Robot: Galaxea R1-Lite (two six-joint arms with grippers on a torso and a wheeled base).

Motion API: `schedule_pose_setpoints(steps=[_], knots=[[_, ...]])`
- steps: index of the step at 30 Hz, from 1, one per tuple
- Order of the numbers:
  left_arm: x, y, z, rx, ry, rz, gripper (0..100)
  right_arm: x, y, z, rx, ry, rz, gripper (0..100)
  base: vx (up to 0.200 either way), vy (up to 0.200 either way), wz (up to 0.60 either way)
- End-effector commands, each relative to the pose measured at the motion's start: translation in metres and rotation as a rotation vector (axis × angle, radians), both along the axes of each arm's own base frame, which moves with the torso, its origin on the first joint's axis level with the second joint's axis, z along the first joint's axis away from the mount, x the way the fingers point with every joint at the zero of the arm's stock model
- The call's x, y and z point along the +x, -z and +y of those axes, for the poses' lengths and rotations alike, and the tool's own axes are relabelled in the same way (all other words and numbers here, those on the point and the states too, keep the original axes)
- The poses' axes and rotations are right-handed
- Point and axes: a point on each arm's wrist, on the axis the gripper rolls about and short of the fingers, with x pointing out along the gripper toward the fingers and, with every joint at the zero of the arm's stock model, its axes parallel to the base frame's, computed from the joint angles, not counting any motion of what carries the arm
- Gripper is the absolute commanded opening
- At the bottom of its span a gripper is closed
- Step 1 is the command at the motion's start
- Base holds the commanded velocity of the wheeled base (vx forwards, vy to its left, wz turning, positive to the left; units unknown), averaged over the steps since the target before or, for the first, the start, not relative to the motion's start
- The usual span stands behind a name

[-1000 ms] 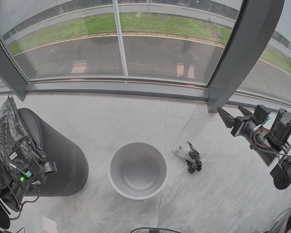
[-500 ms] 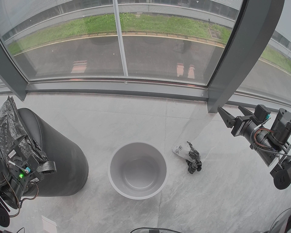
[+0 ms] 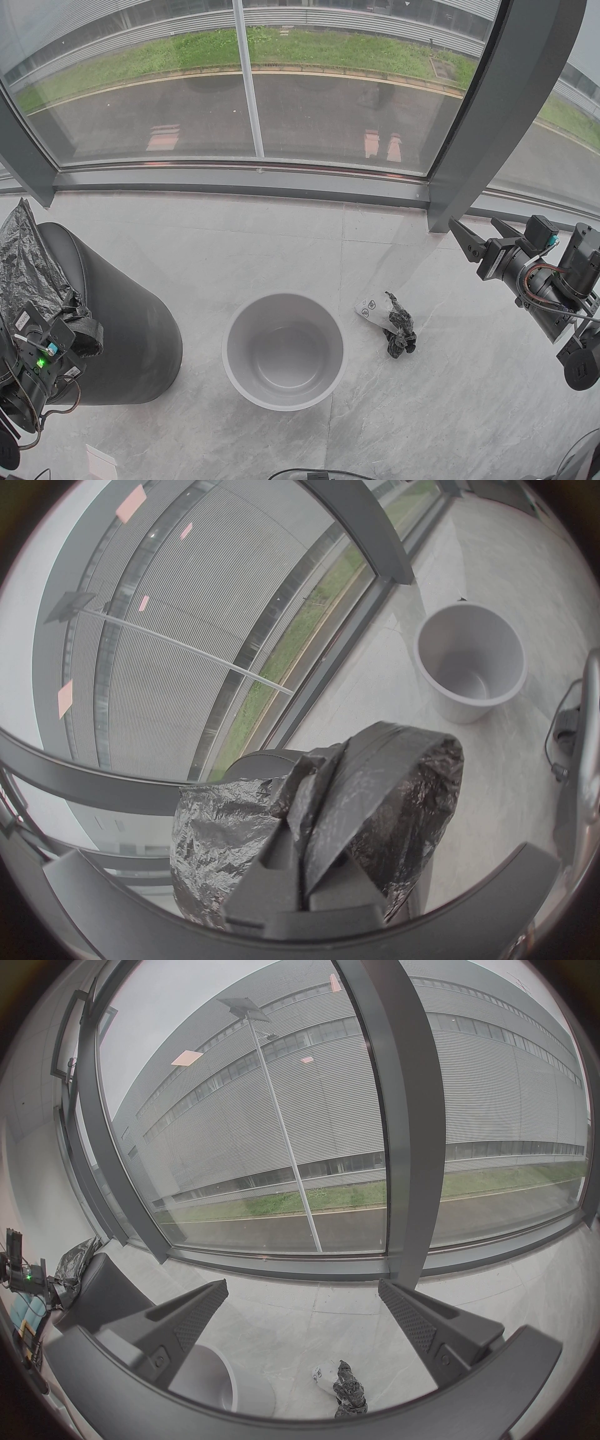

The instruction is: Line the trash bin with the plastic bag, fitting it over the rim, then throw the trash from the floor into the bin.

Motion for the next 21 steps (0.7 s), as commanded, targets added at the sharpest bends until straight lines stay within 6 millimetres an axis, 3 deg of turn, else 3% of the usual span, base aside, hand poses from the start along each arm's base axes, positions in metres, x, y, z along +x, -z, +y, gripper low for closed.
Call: schedule_pose_setpoints(steps=[1,7,12,14,16,19,20,21], knots=[[-0.001,-0.002,-0.001,-0.041,0.003,-0.019,0,0.0,-0.001,0.0,0.001,0.001,-0.002,100,0.0,0.0,0.0],[0.008,-0.011,-0.004,-0.279,0.033,-0.069,0,0.001,0.002,0.0,-0.003,-0.001,0.008,100,0.0,0.0,0.0],[0.025,-0.047,-0.009,-0.643,0.107,-0.211,0,0.004,0.006,-0.001,-0.006,0.005,0.022,100,0.0,0.0,0.0],[0.025,-0.049,-0.009,-0.656,0.11,-0.215,0,0.004,0.006,-0.001,-0.006,0.007,0.022,100,0.0,0.0,0.0],[0.027,-0.075,-0.009,-1.015,0.217,-0.279,0,0.004,0.008,-0.003,-0.009,0.014,0.03,100,0.0,0.0,0.0],[0.02,-0.094,-0.006,-1.3,0.254,-0.268,0,0.005,0.008,-0.003,-0.011,0.015,0.031,100,0.0,0.0,0.0],[0.02,-0.094,-0.006,-1.3,0.254,-0.268,0,0.005,0.008,-0.003,-0.011,0.015,0.031,100,0.0,0.0,0.0],[0.016,-0.104,-0.006,-1.443,0.237,-0.251,0,0.005,0.009,-0.003,-0.011,0.015,0.032,100,0.0,0.0,0.0]])
